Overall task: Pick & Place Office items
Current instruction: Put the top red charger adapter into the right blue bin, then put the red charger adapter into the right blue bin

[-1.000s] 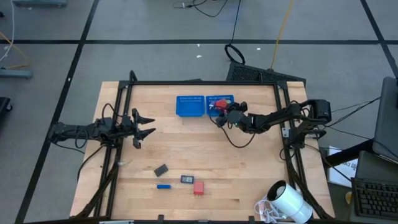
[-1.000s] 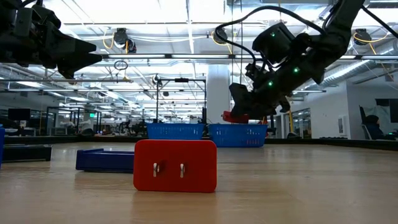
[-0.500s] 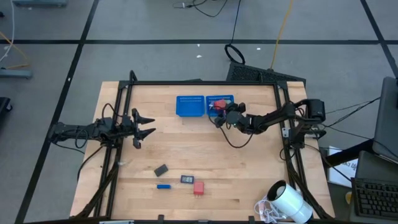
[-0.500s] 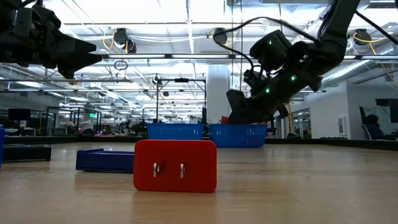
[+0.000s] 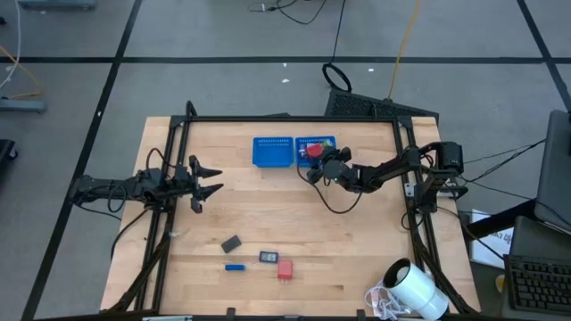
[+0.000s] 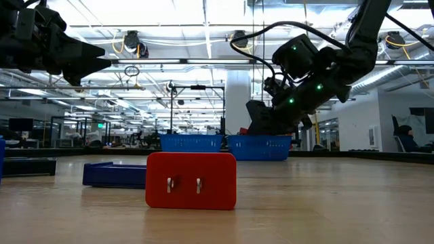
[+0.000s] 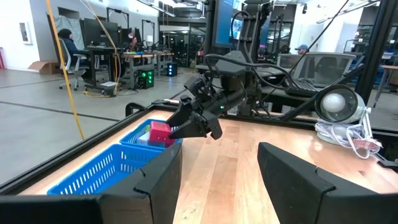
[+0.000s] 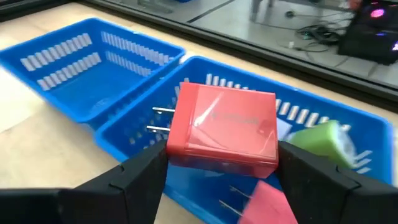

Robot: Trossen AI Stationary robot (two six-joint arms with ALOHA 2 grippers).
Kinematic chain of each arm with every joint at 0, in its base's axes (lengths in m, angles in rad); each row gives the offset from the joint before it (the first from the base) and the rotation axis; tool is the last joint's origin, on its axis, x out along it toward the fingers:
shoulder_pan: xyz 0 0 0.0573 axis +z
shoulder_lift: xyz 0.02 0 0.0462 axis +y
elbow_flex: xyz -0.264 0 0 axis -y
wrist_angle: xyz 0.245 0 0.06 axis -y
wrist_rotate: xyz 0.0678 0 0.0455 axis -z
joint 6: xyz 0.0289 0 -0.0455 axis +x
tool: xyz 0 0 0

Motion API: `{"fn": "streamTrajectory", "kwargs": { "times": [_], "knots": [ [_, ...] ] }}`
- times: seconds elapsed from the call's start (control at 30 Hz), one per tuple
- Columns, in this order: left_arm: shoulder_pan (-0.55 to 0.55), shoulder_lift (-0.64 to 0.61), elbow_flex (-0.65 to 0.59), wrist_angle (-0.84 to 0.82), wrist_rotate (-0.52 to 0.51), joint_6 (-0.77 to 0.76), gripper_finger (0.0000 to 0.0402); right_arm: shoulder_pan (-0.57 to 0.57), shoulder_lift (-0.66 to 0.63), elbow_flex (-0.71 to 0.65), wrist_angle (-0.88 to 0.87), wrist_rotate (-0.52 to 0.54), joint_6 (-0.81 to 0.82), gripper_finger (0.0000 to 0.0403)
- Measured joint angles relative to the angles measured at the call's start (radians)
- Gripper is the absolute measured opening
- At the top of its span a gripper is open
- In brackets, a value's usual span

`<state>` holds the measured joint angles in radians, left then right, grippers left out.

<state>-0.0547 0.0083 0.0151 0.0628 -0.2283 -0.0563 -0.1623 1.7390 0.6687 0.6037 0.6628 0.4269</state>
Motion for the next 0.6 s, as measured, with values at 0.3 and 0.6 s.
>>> {"fn": "streamTrajectory", "kwargs": {
  "times": [0.3,0.6],
  "knots": [
    [0.0,0.0,0.0,0.0,0.0,0.0,0.0214,-0.002,0.0,0.0,0.024,-0.092,-0.005,0.0293],
    [0.0,0.0,0.0,0.0,0.0,0.0,0.0214,-0.002,0.0,0.0,0.062,-0.092,-0.062,0.0286]
  ]
}}
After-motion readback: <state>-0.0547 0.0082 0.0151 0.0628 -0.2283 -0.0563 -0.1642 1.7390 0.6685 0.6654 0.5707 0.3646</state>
